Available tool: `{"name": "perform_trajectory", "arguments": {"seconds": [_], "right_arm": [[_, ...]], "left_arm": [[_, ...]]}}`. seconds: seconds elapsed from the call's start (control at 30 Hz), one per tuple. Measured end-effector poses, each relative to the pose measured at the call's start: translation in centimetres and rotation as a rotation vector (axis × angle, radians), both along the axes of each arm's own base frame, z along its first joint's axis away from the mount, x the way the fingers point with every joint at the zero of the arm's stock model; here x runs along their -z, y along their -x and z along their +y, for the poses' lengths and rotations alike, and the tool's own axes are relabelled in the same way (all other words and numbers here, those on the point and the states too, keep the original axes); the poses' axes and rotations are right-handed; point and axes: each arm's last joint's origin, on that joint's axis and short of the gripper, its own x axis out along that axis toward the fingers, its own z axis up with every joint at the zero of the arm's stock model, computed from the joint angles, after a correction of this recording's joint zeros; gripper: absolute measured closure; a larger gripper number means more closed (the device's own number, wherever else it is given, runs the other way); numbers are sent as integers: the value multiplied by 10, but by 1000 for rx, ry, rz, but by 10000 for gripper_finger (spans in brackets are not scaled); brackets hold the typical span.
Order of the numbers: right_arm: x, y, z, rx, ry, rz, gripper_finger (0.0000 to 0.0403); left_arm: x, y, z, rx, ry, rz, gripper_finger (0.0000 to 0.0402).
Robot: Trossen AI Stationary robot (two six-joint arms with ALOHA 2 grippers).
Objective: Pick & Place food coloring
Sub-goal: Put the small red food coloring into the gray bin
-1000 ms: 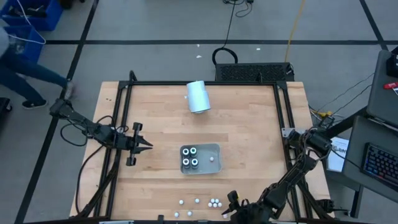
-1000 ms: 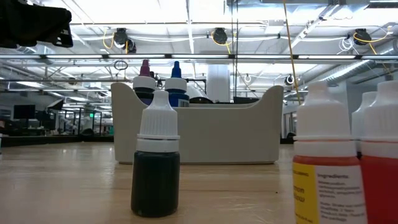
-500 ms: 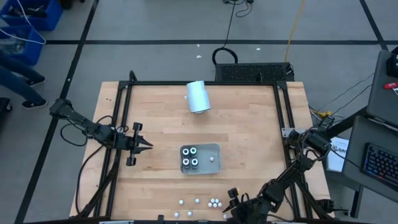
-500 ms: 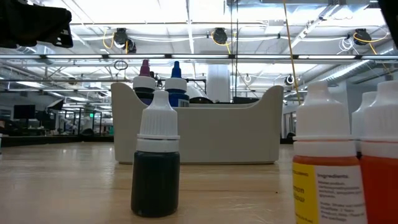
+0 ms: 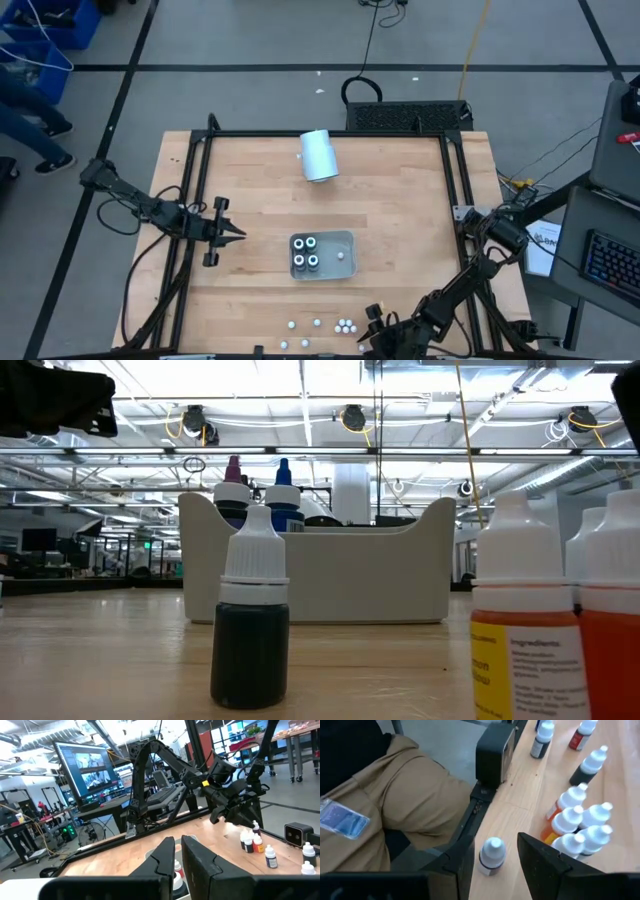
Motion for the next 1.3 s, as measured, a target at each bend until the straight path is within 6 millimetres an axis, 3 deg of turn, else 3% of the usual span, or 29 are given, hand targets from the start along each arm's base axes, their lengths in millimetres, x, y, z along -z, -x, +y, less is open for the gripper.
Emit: {"name": "perform_trajectory", "arguments": {"seconds": [1.0, 1.3], "right_arm": [[2, -4, -2, 44, -41, 18, 265], [3, -3, -3, 46, -38, 23, 311]], "left_arm": [[0, 0, 0, 0, 0, 0, 360], [0, 0, 0, 0, 0, 1, 360]]}}
